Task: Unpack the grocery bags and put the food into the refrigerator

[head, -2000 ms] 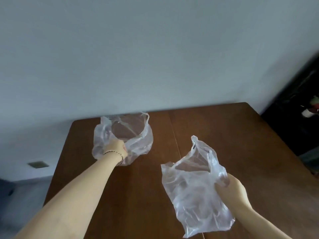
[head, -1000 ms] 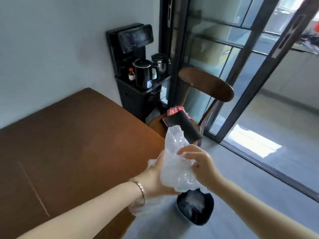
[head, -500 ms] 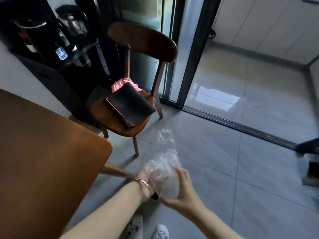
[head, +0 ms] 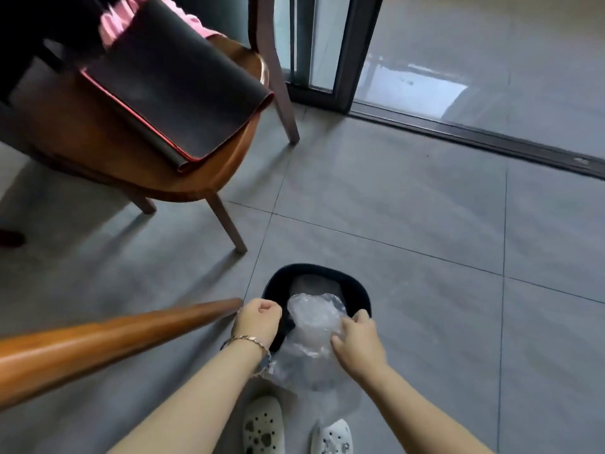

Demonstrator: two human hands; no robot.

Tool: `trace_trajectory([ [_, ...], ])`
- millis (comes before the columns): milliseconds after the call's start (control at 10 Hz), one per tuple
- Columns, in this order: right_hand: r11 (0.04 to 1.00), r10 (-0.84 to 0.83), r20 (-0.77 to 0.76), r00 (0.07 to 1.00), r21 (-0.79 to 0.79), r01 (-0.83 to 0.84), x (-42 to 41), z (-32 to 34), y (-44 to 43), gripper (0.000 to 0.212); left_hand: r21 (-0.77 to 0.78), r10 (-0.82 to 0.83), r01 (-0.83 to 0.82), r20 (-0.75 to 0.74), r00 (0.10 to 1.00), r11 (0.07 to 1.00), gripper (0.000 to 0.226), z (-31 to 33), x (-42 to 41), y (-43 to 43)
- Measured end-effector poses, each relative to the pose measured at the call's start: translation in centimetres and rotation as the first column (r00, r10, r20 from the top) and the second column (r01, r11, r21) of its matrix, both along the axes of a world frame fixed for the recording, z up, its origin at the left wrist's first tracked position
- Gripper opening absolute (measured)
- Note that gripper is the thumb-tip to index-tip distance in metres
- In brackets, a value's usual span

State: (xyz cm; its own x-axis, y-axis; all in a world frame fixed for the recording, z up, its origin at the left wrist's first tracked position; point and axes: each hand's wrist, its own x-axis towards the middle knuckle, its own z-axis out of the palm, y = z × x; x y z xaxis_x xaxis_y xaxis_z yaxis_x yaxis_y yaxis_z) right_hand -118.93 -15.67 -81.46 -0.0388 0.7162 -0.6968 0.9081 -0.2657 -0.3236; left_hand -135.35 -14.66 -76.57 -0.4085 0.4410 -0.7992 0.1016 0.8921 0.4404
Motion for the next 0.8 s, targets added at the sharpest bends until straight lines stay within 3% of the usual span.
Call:
trace_trajectory([
  [100, 0.993, 0.092, 0.171, 0.981, 0.061, -0.104, -1.2, -4.3, 0.6, 0.018, 0.011, 0.020, -0.019, -0.105, 0.994, 1.000, 0.024, -5.0, -1.4, -0.4],
  [200, 0.996, 0.034, 0.193, 0.981, 0.074, -0.049, -2.2, -7.4, 1.1, 0.022, 0.023, 0.027, -0.024, -0.130, 0.991, 0.999, 0.024, -7.6, -1.9, -0.5],
  [300, 0.992, 0.041, 0.112, 0.993, -0.123, -0.027, -2.7, -10.2, 0.8, 0.034, 0.060, -0.014, 0.022, -0.137, 0.991, 0.998, 0.020, -8.4, -1.8, -0.6],
  [400, 0.896, -0.067, -0.038, 0.997, -0.442, 0.043, -3.2, -10.2, -0.1, 0.053, 0.024, -0.086, 0.090, -0.129, 0.988, 0.996, 0.018, -7.9, -1.8, -0.3],
  [500, 0.920, -0.115, -0.034, 0.993, -0.380, 0.093, -2.4, -7.3, 0.8, 0.046, -0.064, -0.167, 0.161, -0.097, 0.981, 0.985, 0.023, -6.5, -1.8, 0.1],
  [600, 0.957, -0.018, 0.004, 1.000, -0.289, 0.019, -0.7, -2.5, 3.0, 0.055, -0.125, -0.280, 0.272, -0.053, 0.959, 0.954, 0.024, -3.2, -1.4, 0.7],
  [800, 0.936, 0.282, 0.044, 0.959, -0.233, -0.264, -0.5, 10.7, 7.3, 0.033, -0.098, -0.507, 0.499, -0.077, 0.859, 0.861, 0.022, 9.1, 0.4, 2.9],
])
